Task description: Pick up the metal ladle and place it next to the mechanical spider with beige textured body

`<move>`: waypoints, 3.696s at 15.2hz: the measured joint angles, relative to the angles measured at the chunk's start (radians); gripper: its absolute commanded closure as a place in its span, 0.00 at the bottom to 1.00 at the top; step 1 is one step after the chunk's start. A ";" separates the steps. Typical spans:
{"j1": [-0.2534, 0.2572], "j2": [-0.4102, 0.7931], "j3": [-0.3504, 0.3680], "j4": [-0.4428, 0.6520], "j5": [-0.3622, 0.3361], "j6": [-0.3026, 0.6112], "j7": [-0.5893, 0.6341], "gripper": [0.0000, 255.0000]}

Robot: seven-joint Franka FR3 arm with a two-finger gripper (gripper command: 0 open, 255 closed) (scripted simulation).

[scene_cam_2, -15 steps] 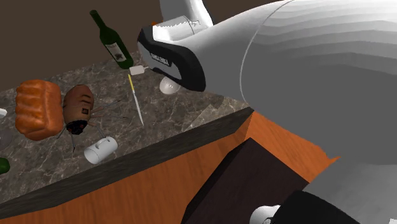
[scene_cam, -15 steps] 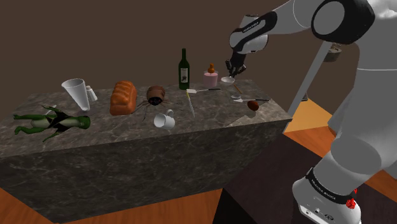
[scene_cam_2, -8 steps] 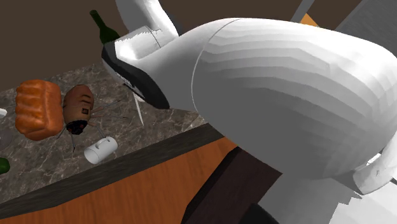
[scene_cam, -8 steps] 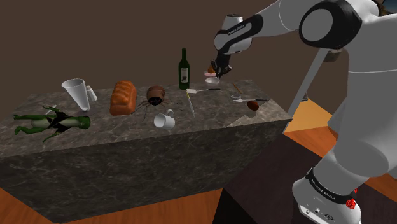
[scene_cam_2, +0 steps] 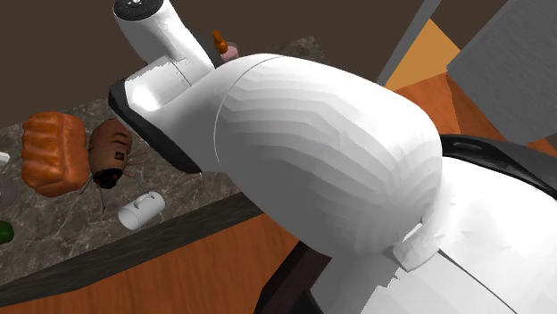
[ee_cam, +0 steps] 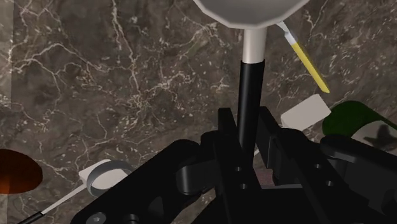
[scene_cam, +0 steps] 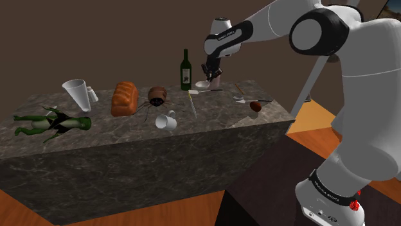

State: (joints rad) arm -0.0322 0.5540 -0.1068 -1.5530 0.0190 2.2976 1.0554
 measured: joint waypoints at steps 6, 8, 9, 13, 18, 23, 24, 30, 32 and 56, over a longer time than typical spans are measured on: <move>0.000 0.041 0.002 -0.015 0.003 0.056 0.002 1.00; -0.001 0.055 0.003 -0.020 0.004 0.075 0.002 1.00; -0.002 0.056 0.004 -0.031 0.004 0.086 0.001 1.00; -0.001 0.089 0.006 -0.038 0.006 0.127 0.003 1.00; -0.003 0.129 0.008 -0.039 0.009 0.168 0.003 1.00; -0.007 0.176 0.011 -0.038 0.013 0.213 0.001 1.00; -0.008 0.184 0.012 -0.038 0.013 0.222 0.001 1.00; -0.010 0.243 0.016 -0.027 0.017 0.269 0.002 1.00; -0.011 0.264 0.017 -0.020 0.017 0.283 0.003 1.00; -0.010 0.286 0.018 -0.028 0.019 0.314 0.004 0.00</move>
State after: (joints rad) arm -0.0421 0.8402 -0.0883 -1.5806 0.0379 2.6115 1.0593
